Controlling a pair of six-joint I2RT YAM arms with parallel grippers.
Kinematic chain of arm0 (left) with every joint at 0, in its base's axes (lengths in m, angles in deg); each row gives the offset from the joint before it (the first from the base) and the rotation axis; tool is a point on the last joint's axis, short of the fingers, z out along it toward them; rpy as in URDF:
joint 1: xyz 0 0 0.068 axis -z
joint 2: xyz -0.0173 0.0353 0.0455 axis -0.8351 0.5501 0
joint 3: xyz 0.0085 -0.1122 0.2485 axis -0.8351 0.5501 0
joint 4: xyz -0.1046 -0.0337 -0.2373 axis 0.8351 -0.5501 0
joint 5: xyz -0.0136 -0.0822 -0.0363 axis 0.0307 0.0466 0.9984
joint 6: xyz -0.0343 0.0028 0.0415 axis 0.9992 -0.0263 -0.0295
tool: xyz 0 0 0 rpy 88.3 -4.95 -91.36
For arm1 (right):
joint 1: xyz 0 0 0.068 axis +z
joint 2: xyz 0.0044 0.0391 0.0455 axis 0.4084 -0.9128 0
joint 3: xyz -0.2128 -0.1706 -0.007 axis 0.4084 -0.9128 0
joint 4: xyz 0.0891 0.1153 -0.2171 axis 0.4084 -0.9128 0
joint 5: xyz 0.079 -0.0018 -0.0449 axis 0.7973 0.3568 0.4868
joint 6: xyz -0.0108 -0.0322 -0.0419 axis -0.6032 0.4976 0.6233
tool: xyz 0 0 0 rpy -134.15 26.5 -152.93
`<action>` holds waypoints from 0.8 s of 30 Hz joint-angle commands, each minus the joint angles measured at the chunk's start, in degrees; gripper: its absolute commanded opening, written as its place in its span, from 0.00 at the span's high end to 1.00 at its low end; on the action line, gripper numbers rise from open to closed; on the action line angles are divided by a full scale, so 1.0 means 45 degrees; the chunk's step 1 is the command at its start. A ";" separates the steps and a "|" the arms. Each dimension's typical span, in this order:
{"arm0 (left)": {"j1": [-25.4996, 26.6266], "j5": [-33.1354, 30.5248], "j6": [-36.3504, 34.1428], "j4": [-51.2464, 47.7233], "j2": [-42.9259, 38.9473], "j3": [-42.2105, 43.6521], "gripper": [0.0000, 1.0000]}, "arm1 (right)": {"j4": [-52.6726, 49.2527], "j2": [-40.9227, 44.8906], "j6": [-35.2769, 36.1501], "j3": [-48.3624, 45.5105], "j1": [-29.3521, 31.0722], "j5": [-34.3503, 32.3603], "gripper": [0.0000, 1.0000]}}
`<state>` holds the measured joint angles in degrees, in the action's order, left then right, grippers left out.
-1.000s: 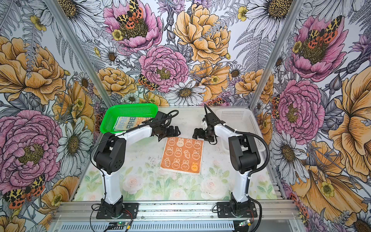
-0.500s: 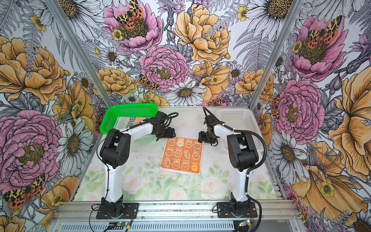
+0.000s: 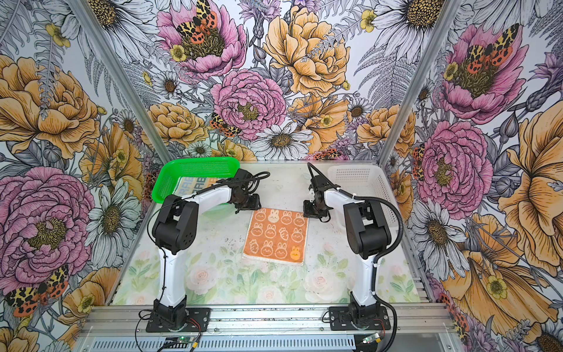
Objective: Fold and stack the towels
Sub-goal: 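Pinch the far edge of the bunny towel with both grippers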
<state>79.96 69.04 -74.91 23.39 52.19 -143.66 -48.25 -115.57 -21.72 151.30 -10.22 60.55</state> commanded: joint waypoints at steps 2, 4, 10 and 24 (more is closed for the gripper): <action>-0.0185 -0.0056 -0.0192 -0.0079 0.0482 -0.0223 0.69 | 0.0023 -0.0454 0.0093 0.0221 0.0038 0.0100 0.76; -0.0218 -0.0038 -0.0212 -0.0087 0.0568 -0.0255 0.75 | 0.0043 -0.0454 0.0103 0.0237 0.0031 0.0081 0.81; -0.0458 -0.0038 -0.0241 -0.0096 0.0692 -0.0266 0.88 | 0.0024 -0.0660 0.0103 0.0564 -0.0022 0.0070 0.95; -0.0793 0.0475 -0.0565 -0.0488 -0.0340 -0.1035 1.00 | -0.0281 0.0192 -0.0063 0.1520 -0.0273 0.1012 1.00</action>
<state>77.08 70.41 -76.11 21.86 53.80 -146.98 -48.78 -117.80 -21.67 156.61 -11.07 63.43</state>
